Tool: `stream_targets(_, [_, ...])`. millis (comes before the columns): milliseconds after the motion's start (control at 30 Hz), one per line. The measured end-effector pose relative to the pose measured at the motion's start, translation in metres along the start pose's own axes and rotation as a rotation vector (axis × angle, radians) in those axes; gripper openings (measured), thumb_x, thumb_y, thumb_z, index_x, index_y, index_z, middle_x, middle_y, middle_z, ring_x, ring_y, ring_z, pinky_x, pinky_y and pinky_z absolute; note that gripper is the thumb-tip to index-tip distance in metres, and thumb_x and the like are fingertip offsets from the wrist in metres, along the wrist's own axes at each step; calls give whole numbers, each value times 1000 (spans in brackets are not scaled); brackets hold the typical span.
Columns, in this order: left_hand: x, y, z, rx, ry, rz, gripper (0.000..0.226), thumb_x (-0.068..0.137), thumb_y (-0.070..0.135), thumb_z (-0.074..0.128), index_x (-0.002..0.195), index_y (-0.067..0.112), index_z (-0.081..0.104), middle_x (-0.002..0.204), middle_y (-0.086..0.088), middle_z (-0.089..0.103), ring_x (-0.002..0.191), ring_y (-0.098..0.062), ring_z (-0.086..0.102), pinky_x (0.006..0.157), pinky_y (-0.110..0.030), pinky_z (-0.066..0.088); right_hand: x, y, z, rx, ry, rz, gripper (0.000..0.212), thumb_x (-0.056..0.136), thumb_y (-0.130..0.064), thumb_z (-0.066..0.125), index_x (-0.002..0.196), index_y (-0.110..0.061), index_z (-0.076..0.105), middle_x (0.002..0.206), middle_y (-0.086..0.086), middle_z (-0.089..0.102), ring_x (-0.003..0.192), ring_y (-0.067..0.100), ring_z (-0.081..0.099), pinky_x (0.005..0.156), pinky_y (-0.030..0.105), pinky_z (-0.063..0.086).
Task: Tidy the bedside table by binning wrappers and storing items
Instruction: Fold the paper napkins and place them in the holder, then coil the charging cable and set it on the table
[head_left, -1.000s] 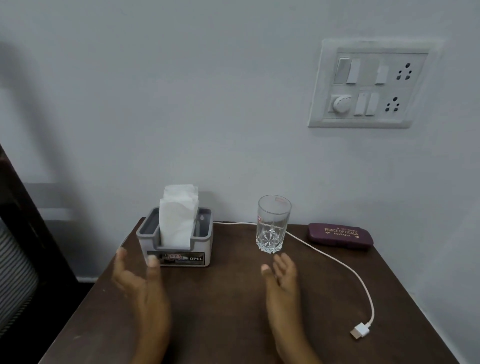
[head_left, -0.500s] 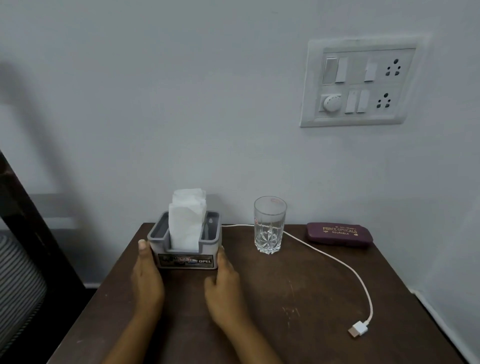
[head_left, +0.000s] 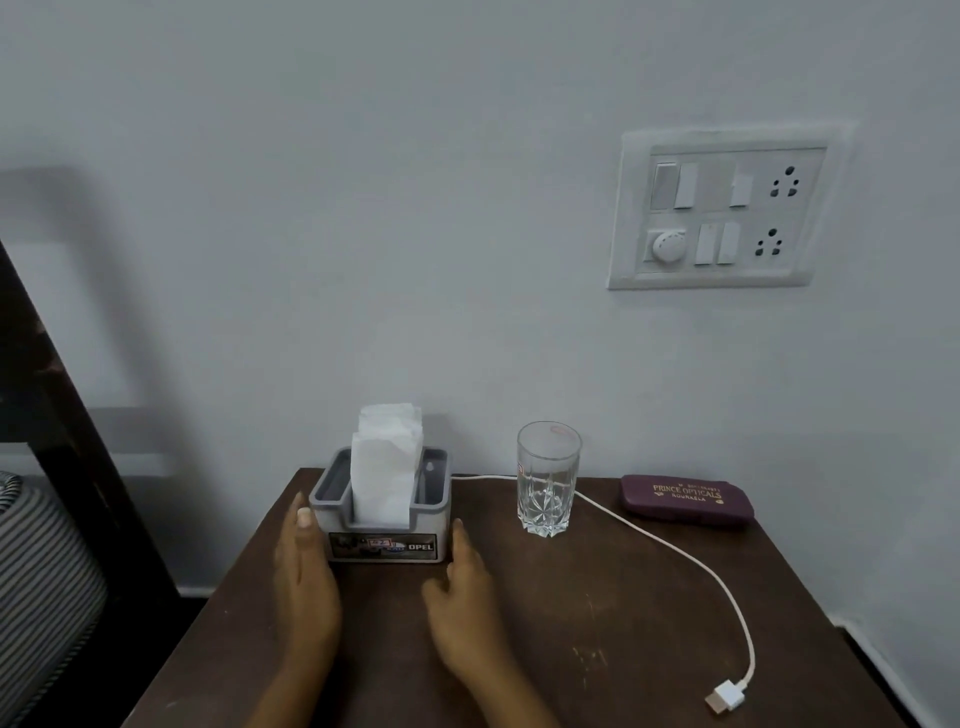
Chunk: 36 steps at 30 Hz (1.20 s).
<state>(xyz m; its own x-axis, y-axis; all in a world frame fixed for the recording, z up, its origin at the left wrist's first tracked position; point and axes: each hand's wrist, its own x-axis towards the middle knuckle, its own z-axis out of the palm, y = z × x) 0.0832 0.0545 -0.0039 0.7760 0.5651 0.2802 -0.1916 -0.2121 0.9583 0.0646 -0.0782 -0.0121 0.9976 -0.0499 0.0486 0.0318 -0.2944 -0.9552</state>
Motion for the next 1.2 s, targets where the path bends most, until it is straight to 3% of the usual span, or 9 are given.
stream_targets(167, [-30, 23, 0, 33, 192, 459, 30, 87, 39, 39, 113, 27, 49, 114, 13, 44, 109, -9, 44, 99, -36, 33, -26, 16, -23, 263, 321, -42, 65, 80, 20, 50, 133, -17, 37, 131, 5, 45, 121, 13, 43, 95, 17, 39])
stream_targets(300, [-74, 24, 25, 44, -105, 909, 17, 88, 45, 47, 100, 33, 50, 102, 12, 50, 101, 2, 48, 85, -18, 41, -30, 28, -63, 342, 568, -5, 70, 74, 26, 55, 133, -6, 38, 136, 20, 40, 122, 24, 43, 100, 35, 36])
stream_targets(400, [-109, 31, 60, -55, -541, 563, 48, 85, 69, 35, 128, 47, 38, 134, 25, 38, 126, 3, 37, 100, -18, 34, -25, 31, -90, 256, 619, 4, 70, 76, 23, 55, 139, 2, 31, 142, 21, 30, 132, 30, 36, 107, 35, 30])
stream_targets(500, [-112, 37, 91, -135, -575, 104, 84, 58, 94, 28, 132, 55, 22, 145, 34, 18, 127, 23, 19, 107, -13, 25, -12, 35, -109, 186, 566, 15, 74, 79, 19, 49, 145, -3, 23, 150, 15, 24, 138, 25, 28, 115, 35, 23])
stream_targets(600, [-102, 43, 104, -143, -577, -128, 102, 55, 95, 27, 141, 42, 10, 150, 23, 10, 133, 14, 13, 104, -12, 15, 3, 37, -122, 128, 508, 34, 76, 81, 16, 43, 148, -8, 16, 156, 9, 19, 143, 20, 20, 119, 37, 17])
stream_targets(767, [-86, 50, 121, -73, -681, -140, 77, 82, 61, 21, 150, 27, 6, 154, 17, 7, 138, 6, 1, 112, -19, 1, 24, 39, -135, 110, 368, 86, 77, 83, 14, 37, 150, -16, 12, 158, 1, 14, 144, 14, 16, 118, 31, 15])
stream_targets(900, [-78, 47, 139, -74, -679, -129, 75, 85, 64, 21, 148, 23, 24, 155, 9, 21, 142, -4, 15, 120, -34, 9, 33, 40, -138, 148, 253, 77, 76, 82, 21, 31, 149, -11, 18, 155, 4, 24, 142, 14, 24, 109, 19, 20])
stream_targets(1067, [-79, 44, 139, -136, -655, -100, 70, 86, 58, 24, 144, 21, 34, 148, 9, 35, 135, 0, 28, 112, -20, 19, 31, 38, -130, 119, 184, -7, 68, 81, 24, 32, 142, -7, 35, 138, 3, 47, 127, 7, 44, 95, 5, 31])
stream_targets(1200, [-80, 41, 137, -149, -637, -91, 76, 84, 69, 26, 143, 22, 37, 148, 9, 38, 136, 0, 30, 117, -31, 21, 28, 42, -125, 51, 171, -58, 71, 79, 21, 38, 141, -14, 38, 133, -5, 50, 120, -2, 46, 93, -1, 32])
